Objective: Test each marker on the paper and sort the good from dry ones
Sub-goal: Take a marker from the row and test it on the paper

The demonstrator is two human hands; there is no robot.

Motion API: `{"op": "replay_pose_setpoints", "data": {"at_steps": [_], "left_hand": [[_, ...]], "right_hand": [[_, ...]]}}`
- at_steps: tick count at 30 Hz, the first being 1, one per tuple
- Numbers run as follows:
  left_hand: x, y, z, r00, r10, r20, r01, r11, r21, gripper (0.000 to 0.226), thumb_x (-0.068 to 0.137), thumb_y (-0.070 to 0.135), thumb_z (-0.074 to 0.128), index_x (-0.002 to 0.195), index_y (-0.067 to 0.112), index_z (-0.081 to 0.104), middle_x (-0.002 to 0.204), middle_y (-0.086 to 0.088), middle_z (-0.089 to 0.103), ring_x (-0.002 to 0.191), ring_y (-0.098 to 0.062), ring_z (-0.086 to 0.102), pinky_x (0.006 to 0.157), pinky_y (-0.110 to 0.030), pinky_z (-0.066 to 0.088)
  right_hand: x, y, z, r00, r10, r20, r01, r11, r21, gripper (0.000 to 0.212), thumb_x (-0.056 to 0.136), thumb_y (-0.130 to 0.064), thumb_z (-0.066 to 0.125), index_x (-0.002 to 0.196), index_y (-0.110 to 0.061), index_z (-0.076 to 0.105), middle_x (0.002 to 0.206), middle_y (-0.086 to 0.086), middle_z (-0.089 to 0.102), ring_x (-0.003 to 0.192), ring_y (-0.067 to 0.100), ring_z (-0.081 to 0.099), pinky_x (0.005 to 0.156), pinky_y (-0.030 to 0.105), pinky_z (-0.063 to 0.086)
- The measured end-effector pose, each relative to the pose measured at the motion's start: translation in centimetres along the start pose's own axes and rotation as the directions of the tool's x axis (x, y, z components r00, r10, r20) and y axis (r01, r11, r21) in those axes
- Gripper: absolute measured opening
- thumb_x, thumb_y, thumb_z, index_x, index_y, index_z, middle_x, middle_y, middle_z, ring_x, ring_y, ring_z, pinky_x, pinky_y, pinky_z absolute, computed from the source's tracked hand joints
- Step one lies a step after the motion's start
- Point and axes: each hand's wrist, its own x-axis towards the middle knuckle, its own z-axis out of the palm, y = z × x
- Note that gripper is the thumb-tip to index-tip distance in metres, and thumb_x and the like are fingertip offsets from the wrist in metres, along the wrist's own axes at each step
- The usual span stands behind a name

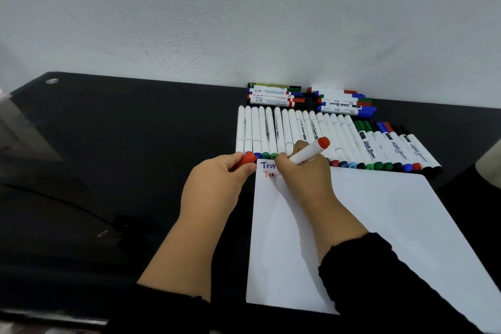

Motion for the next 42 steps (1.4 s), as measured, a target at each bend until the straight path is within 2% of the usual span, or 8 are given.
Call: {"op": "replay_pose_setpoints", "data": {"at_steps": [5,11,16,25,30,33,36,42], "left_hand": [[-0.2,0.0,-0.1,1.0,0.002,0.001,-0.002,1.0,-0.006,0.045,0.091,0.042,0.053,0.135,0.033,0.047,0.095,0.01,0.055,0.064,-0.006,0.046,0.059,-0.019,0.04],[-0.3,0.4,-0.3,1.0,-0.01,0.028,0.01,1.0,0.006,0.047,0.091,0.042,0.053,0.136,0.032,0.046,0.117,0.004,0.059,0.084,-0.014,0.055,0.076,-0.027,0.047],[-0.5,0.5,-0.5,0.999,-0.01,0.031,0.009,1.0,0.018,0.047,0.091,0.042,0.053,0.136,0.033,0.045,0.124,0.004,0.057,0.098,-0.017,0.057,0.085,-0.03,0.048],[-0.5,0.6,-0.8,0.996,-0.01,0.091,0.008,1.0,0.02,0.046,0.092,0.039,0.053,0.137,0.034,0.044,0.128,0.006,0.054,0.092,-0.013,0.053,0.085,-0.027,0.046],[-0.5,0.7,-1.0,0.99,-0.02,0.14,0.019,1.0,0.009,0.046,0.091,0.037,0.055,0.136,0.036,0.045,0.134,0.005,0.05,0.107,-0.019,0.054,0.096,-0.034,0.046],[-0.9,0.8,-1.0,0.99,0.004,0.142,0.003,0.999,-0.05,0.045,0.089,0.036,0.058,0.133,0.035,0.048,0.131,0.007,0.052,0.099,-0.013,0.054,0.081,-0.026,0.049],[-1.5,0.9,-0.8,0.989,0.047,0.14,-0.027,0.989,-0.142,0.043,0.086,0.036,0.062,0.128,0.034,0.055,0.122,0.01,0.057,0.081,-0.003,0.049,0.063,-0.013,0.039],[-3.1,1.6,-0.3,0.979,0.134,0.152,-0.082,0.948,-0.308,0.04,0.08,0.034,0.069,0.119,0.032,0.062,0.116,0.013,0.061,0.091,-0.001,0.051,0.067,-0.012,0.038]], "right_hand": [[0.0,0.1,0.0,1.0,0.005,-0.016,-0.005,1.0,0.007,0.036,0.083,-0.01,0.056,0.059,-0.015,0.029,0.06,0.005,0.038,0.062,0.018,0.043,0.058,0.027,0.032],[-0.1,0.0,-0.1,0.999,0.013,-0.031,-0.012,0.999,0.033,0.037,0.082,-0.008,0.055,0.059,-0.016,0.028,0.06,0.005,0.037,0.061,0.018,0.04,0.059,0.028,0.032],[-0.1,-0.1,-0.1,0.998,0.012,-0.062,-0.013,1.0,-0.007,0.037,0.083,-0.009,0.054,0.059,-0.016,0.026,0.055,0.0,0.032,0.056,0.016,0.033,0.055,0.027,0.028],[0.0,-0.2,-0.2,0.999,0.043,-0.03,-0.042,0.999,0.025,0.036,0.082,-0.008,0.054,0.06,-0.015,0.026,0.058,0.002,0.033,0.057,0.016,0.034,0.056,0.026,0.028],[0.2,-0.6,-0.8,0.986,0.163,-0.037,-0.154,0.973,0.173,0.035,0.081,-0.007,0.055,0.06,-0.017,0.029,0.057,-0.001,0.035,0.055,0.013,0.034,0.054,0.025,0.03],[0.6,-1.3,-1.8,0.965,0.261,0.016,-0.254,0.918,0.304,0.034,0.082,-0.012,0.06,0.059,-0.018,0.036,0.051,-0.003,0.041,0.047,0.01,0.035,0.049,0.022,0.031],[0.3,-2.6,-3.1,0.965,0.254,0.067,-0.256,0.854,0.452,0.039,0.085,-0.013,0.064,0.059,-0.017,0.035,0.041,-0.005,0.038,0.037,0.008,0.029,0.038,0.019,0.026],[-1.9,-4.2,-5.6,0.973,0.213,0.085,-0.225,0.821,0.525,0.043,0.086,-0.013,0.065,0.058,-0.017,0.034,0.043,-0.003,0.037,0.036,0.008,0.029,0.037,0.018,0.025]]}}
